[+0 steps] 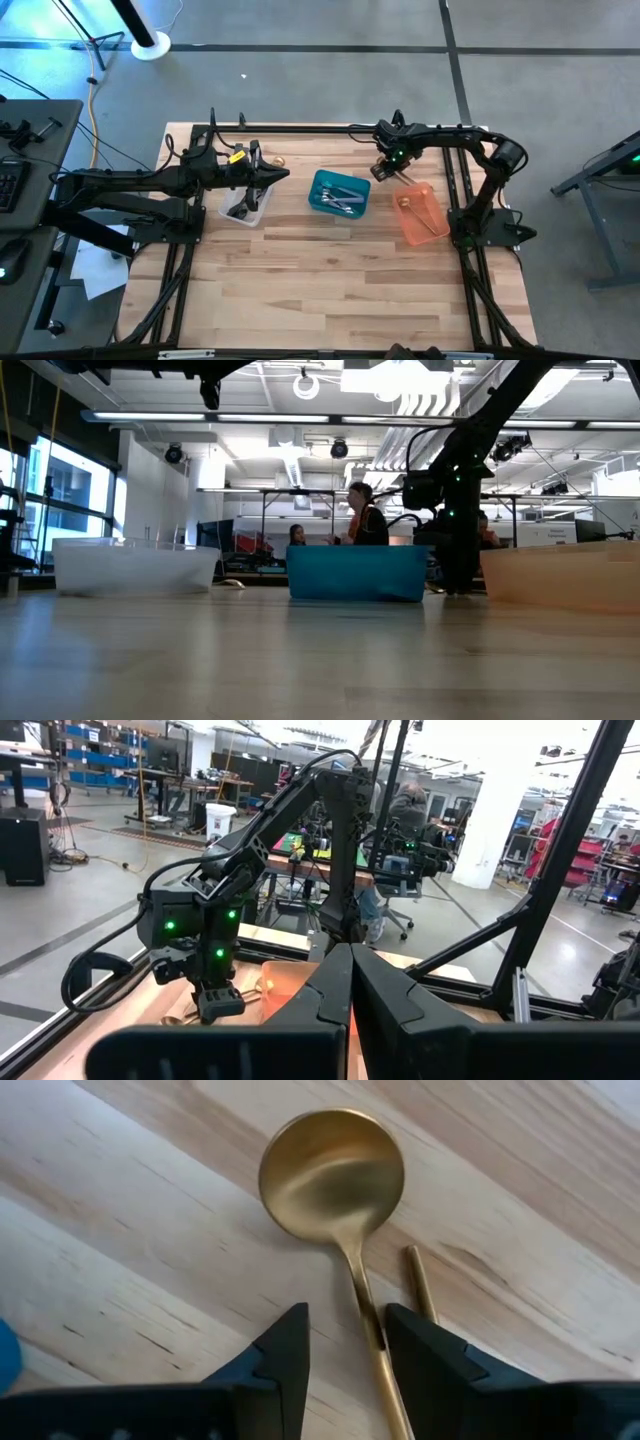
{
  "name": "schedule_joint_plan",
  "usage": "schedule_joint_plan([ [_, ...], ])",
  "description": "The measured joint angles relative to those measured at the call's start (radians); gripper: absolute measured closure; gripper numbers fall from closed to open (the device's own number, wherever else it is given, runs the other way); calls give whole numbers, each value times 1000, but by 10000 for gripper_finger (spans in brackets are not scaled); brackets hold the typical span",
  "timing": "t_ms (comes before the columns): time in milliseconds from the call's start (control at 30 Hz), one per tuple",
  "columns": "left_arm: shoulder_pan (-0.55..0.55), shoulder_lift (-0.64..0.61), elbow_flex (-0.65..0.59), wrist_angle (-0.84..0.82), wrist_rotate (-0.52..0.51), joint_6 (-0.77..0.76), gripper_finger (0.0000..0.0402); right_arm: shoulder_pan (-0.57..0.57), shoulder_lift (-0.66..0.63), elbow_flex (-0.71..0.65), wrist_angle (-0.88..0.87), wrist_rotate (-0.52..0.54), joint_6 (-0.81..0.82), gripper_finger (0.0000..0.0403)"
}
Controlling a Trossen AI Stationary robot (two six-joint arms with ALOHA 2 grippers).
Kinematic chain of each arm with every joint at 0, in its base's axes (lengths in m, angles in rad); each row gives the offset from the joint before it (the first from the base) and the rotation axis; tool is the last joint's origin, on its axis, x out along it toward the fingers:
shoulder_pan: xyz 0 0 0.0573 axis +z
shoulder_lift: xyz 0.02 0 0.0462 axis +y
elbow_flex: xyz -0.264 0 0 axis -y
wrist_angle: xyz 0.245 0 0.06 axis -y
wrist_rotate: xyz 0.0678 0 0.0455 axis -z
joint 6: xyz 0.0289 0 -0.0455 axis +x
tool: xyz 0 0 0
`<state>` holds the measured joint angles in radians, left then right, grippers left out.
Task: Sort silverware by color (type)
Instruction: Put the gold spoon into the orange bin
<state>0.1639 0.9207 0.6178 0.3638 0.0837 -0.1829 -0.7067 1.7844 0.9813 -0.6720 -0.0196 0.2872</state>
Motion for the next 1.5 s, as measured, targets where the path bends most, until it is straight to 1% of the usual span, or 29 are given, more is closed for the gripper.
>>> schedule_joint_plan([
  [233, 0, 0, 0, 0, 0, 0, 401, 0, 1, -1, 2, -1, 2, 285],
  [333, 0, 0, 0, 0, -3, 1, 401, 0, 2, -1, 2, -2, 1, 295],
  [433, 0, 0, 0, 0, -3, 0, 401, 0, 2, -1, 2, -2, 3, 324],
  [567, 0, 0, 0, 0, -3, 0, 402, 0, 3, -2, 2, -8, 2, 379],
  [633, 0, 0, 0, 0, -3, 1, 402, 1, 3, -2, 2, -13, 0, 395],
  [1500, 0, 0, 0, 0, 1, 2, 402, 1, -9, -4, 7, -21, -32, 402],
])
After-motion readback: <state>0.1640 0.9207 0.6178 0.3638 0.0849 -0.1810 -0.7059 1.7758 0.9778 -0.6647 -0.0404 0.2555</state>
